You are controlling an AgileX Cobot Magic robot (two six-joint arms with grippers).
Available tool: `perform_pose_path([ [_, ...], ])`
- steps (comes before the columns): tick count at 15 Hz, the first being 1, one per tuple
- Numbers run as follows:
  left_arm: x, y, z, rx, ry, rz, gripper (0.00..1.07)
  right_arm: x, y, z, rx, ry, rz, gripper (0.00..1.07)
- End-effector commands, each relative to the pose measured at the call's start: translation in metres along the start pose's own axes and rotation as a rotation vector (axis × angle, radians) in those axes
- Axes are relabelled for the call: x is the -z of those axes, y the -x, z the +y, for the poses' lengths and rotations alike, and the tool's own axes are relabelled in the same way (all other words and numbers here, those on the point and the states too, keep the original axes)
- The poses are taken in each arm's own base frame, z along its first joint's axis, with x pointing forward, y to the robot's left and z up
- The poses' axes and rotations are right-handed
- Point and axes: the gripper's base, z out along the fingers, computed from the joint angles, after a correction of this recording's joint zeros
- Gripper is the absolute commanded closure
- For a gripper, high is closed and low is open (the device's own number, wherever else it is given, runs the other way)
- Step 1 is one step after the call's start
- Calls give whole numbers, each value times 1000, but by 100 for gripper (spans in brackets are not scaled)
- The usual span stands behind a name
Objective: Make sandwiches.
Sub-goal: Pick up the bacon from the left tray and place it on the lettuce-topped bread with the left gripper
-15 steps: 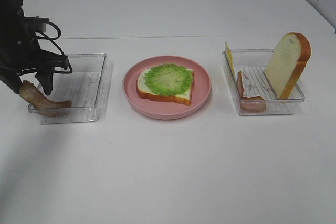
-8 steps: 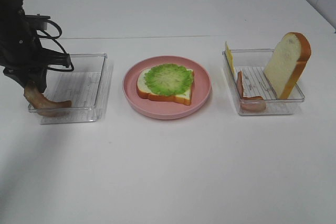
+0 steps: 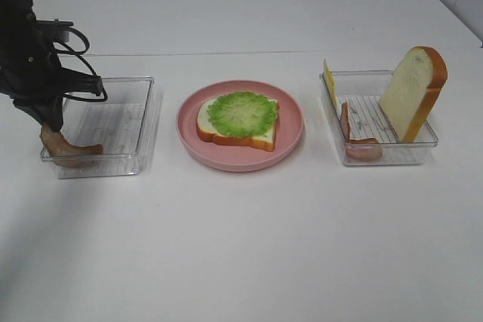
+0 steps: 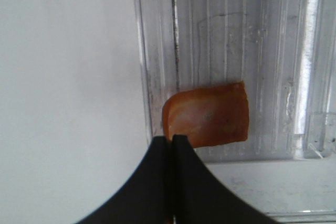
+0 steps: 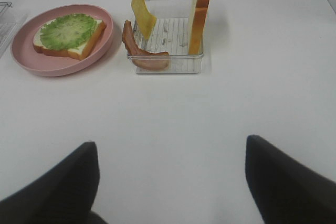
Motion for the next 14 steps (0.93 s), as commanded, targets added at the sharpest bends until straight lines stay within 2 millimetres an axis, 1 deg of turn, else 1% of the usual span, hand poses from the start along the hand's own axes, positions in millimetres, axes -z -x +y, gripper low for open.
perform_pose_path([
  [1,17,3,-2,3,-30,-44,107,1,0,1,4,3,-23,35],
  [5,76,22,-15,-4,-171,-203,107,1,0,1,4,3,-23,35],
  [6,89,26,-23,-14,-241,-233,107,1,0,1,4,3,-23,35],
  [7,106,33,-34,-10,-370,-283,107,1,0,1,4,3,-23,35],
  [8,115,36,-42,-9,-459,-312,107,1,0,1,4,3,-23,35],
  [10,123,40,-55,2,-636,-362,107,1,0,1,4,3,-23,35],
  [11,123,41,-57,0,-661,-367,107,1,0,1,4,3,-23,35],
  [13,116,45,-73,18,-829,-356,107,1,0,1,4,3,-23,35],
  [14,102,47,-99,18,-962,-338,107,1,0,1,4,3,-23,35],
])
